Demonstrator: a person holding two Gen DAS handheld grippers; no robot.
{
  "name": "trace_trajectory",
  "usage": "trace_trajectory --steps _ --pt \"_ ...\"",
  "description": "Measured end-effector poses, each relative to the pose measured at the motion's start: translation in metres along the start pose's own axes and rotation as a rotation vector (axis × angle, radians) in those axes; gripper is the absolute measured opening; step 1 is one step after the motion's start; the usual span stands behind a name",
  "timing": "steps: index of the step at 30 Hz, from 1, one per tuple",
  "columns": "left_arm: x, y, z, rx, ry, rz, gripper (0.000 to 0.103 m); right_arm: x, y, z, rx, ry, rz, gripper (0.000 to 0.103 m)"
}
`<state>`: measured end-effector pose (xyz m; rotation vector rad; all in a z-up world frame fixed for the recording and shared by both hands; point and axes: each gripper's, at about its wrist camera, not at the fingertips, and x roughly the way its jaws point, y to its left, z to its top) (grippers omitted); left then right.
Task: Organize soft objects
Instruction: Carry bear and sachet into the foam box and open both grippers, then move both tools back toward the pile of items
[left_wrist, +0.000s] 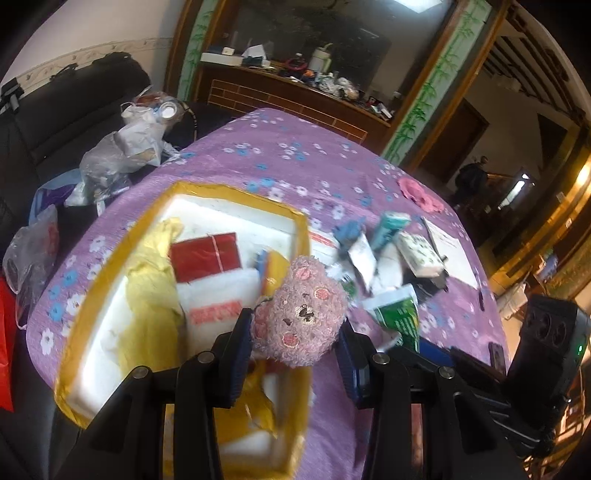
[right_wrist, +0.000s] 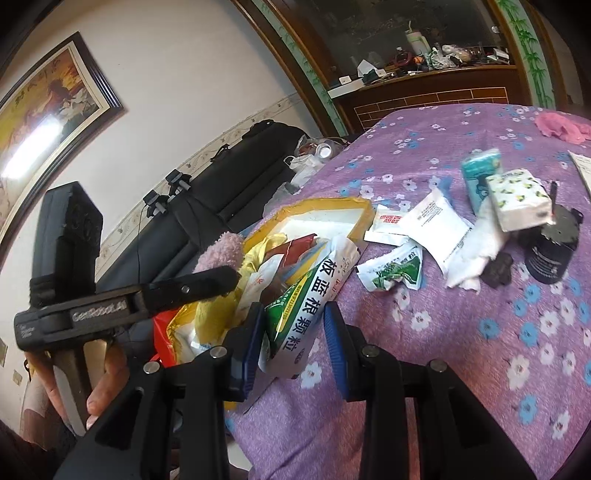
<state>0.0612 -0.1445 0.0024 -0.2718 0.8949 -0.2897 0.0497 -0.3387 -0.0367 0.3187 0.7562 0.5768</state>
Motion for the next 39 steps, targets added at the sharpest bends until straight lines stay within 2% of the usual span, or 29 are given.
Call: trace_trajectory --steps 7,13,16,19,22,24,26,28,29,31,35,39 --pt "0.015 0.031 0.028 -0.039 -0.018 0.028 0.044 0.029 -0.001 0.016 0.000 0.041 0.013 0.032" --pt "0.051 0.059 0.061 -0.044 0.002 0.063 0.044 0.065 0.012 0.043 -0.030 0.053 0.034 0.033" --pt "0.075 0.073 0.071 -0.070 0.049 0.109 0.044 0.098 0.012 0.056 -0.048 0.082 -0.020 0.033" --pt "0.097 0.082 0.072 -0.080 0.100 0.154 0.046 0.118 0.013 0.062 -0.065 0.085 -0.036 0.033" --pt "0.104 0.088 0.066 -0.106 0.118 0.139 0.052 0.131 0.010 0.059 -0.066 0.103 -0.061 0.040" --pt "0.102 0.089 0.062 -0.118 0.112 0.122 0.065 0.135 0.007 0.056 -0.064 0.121 -0.067 0.040" --pt "0.098 0.086 0.060 -0.113 0.096 0.105 0.074 0.130 0.005 0.057 -0.055 0.111 -0.054 0.042" --pt "0.088 0.083 0.059 -0.132 0.068 0.080 0.080 0.118 0.005 0.059 -0.044 0.078 -0.033 0.057" --pt "0.082 0.082 0.057 -0.152 0.051 0.059 0.084 0.111 0.006 0.060 -0.039 0.058 -0.027 0.060" --pt "0.070 0.078 0.057 -0.156 0.021 0.043 0.084 0.097 0.007 0.060 -0.039 0.028 -0.007 0.067" --pt "0.040 0.058 0.049 -0.149 -0.055 0.028 0.084 0.062 0.002 0.053 -0.022 -0.013 -0.004 0.069" --pt "0.027 0.020 0.028 -0.086 -0.046 -0.006 0.084 0.027 -0.017 0.034 0.038 -0.025 -0.010 0.072"
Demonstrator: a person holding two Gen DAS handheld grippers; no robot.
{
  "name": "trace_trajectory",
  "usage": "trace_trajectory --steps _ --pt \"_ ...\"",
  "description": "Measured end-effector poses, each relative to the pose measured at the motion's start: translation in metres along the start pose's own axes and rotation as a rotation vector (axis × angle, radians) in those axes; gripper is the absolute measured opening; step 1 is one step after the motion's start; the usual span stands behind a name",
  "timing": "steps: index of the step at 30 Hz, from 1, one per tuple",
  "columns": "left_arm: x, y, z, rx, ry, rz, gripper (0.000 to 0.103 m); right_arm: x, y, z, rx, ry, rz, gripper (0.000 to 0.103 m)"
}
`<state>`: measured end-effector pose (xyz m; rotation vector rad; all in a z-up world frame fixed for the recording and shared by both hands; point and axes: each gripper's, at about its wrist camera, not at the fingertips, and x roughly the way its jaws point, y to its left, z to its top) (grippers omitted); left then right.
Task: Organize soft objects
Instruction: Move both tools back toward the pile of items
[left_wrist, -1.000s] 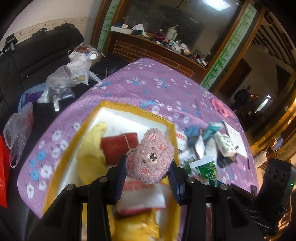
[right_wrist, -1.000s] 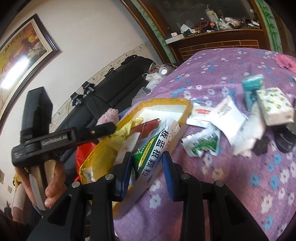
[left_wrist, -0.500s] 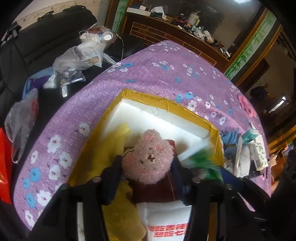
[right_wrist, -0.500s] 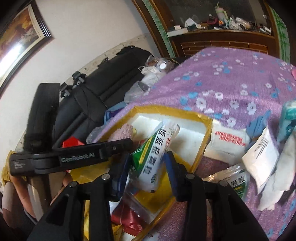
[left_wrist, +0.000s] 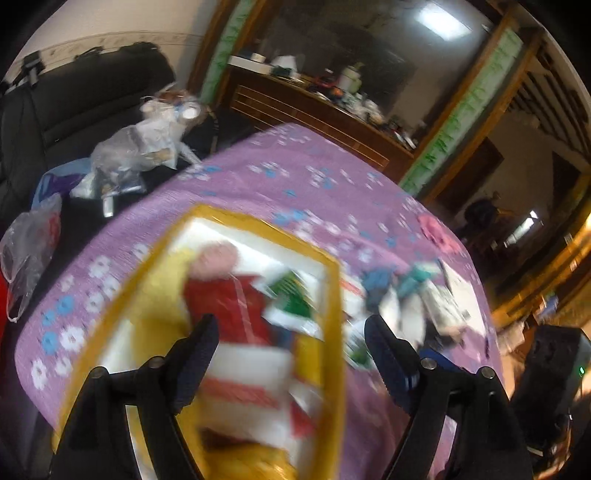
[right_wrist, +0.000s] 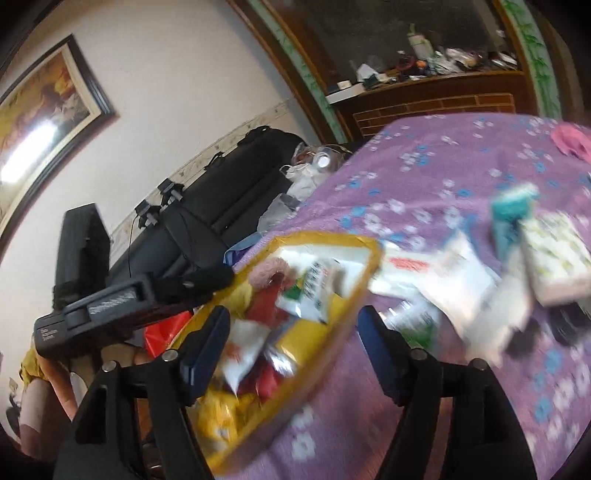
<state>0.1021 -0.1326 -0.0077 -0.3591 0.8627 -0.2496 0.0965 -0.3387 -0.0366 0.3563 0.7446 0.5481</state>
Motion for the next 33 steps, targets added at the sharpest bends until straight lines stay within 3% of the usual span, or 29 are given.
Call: trace_trajectory --steps 8,13,20,33 --pt "-0.004 -0.076 -0.046 0.144 0.057 -0.059 0.084 -0.055 -0.044 -0.040 0.103 -0.024 -0.039 0.072" --pt "-0.005 -0.097 -0.062 0.177 0.089 -0.074 0.084 -0.076 -0.064 -0.057 0.163 -0.019 -0.044 0.072" --pt "-0.003 -0.107 -0.073 0.196 0.115 -0.073 0.084 -0.093 -0.082 -0.067 0.248 -0.038 -0.044 0.072" --pt "0.014 -0.103 -0.061 0.187 0.143 -0.079 0.084 -0.082 -0.069 -0.039 0.162 -0.035 -0.050 0.072"
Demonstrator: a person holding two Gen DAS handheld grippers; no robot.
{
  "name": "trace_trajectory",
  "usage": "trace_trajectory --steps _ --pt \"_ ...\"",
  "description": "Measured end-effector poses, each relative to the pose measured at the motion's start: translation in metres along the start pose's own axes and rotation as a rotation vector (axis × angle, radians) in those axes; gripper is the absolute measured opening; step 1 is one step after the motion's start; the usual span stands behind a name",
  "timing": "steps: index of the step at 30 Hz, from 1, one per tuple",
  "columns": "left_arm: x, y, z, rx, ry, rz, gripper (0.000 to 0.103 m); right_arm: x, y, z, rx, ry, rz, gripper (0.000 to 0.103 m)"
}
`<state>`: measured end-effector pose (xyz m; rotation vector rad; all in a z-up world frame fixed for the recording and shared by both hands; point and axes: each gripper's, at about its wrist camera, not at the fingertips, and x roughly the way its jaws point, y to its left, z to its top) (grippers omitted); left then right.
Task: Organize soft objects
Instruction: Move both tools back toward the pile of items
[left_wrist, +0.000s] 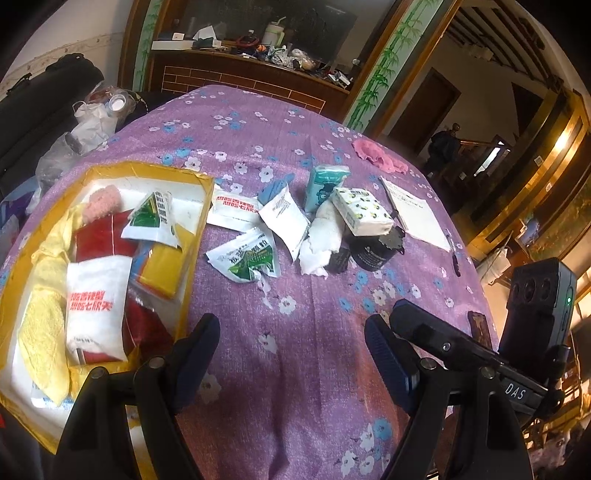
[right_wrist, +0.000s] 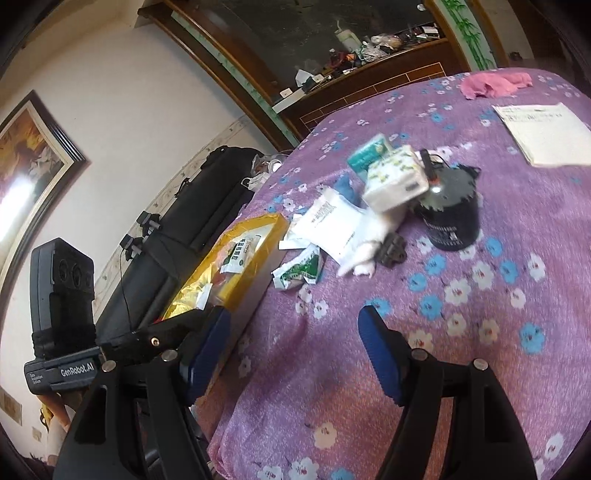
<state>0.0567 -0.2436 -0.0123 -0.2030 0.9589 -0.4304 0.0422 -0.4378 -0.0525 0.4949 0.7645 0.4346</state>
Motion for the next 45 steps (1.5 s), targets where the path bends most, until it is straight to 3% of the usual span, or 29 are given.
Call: trace_trajectory --steps 15,45 --pt "0.023 0.005 0.015 -0.012 0.029 -0.024 0.084 0.016 0.002 0.026 -0.035 0.020 0.005 0.072" --pt "0.039 0.008 0.028 -0.021 0.043 -0.050 0.084 -0.004 0.001 0.072 -0.056 -0.023 0.001 0.072"
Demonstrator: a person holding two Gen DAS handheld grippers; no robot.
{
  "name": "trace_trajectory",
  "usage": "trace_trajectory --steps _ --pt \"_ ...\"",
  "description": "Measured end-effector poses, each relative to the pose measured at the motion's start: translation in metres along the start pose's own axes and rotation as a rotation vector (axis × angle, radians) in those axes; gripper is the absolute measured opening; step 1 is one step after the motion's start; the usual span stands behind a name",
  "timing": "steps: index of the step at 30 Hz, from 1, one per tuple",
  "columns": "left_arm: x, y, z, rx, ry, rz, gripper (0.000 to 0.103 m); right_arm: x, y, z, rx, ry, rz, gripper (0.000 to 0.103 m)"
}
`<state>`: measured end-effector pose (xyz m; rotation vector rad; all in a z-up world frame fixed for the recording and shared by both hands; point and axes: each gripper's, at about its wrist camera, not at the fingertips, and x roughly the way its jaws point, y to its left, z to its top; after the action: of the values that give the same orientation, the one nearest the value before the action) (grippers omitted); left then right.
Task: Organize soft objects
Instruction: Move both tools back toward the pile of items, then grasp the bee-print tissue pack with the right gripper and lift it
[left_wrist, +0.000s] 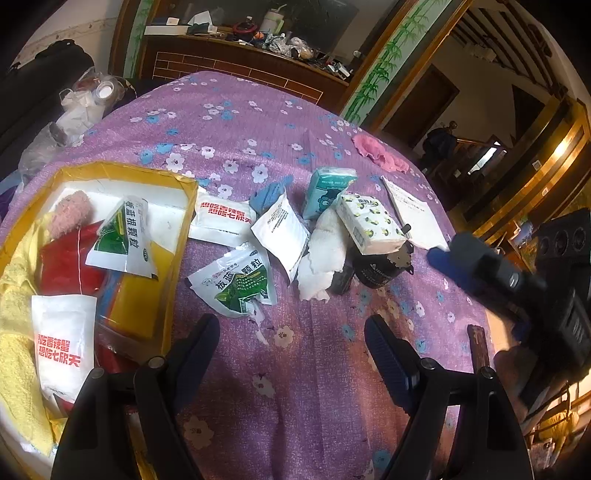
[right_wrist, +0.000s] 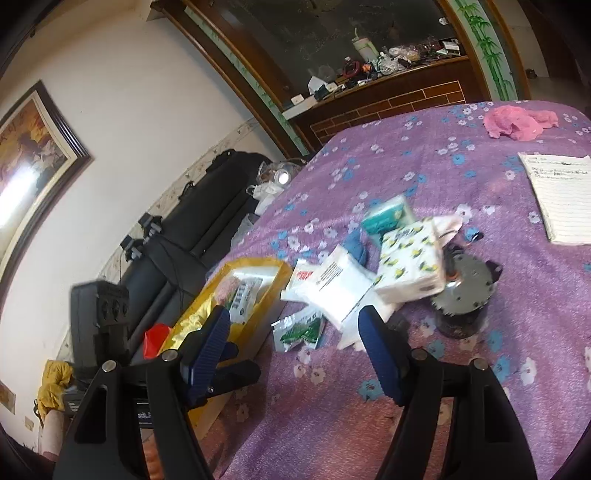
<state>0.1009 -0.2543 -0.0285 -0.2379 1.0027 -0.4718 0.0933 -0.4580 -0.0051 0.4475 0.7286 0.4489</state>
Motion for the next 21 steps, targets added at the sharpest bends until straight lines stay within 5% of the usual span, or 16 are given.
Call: trace_trajectory --steps 11,18,21 --pt "0.003 0.005 0.002 -0.005 -0.002 -0.012 0.084 0.033 -0.032 0.052 -0.053 0.058 -0.208 0.072" --pt "0.001 0.014 0.002 -0.021 -0.002 -0.005 0.084 0.100 -0.020 0.041 -0.254 0.200 -0.542 0.071" --pt "0.001 0.015 0.003 -0.023 -0.003 -0.005 0.084 0.110 -0.021 0.039 -0.284 0.232 -0.609 0.062"
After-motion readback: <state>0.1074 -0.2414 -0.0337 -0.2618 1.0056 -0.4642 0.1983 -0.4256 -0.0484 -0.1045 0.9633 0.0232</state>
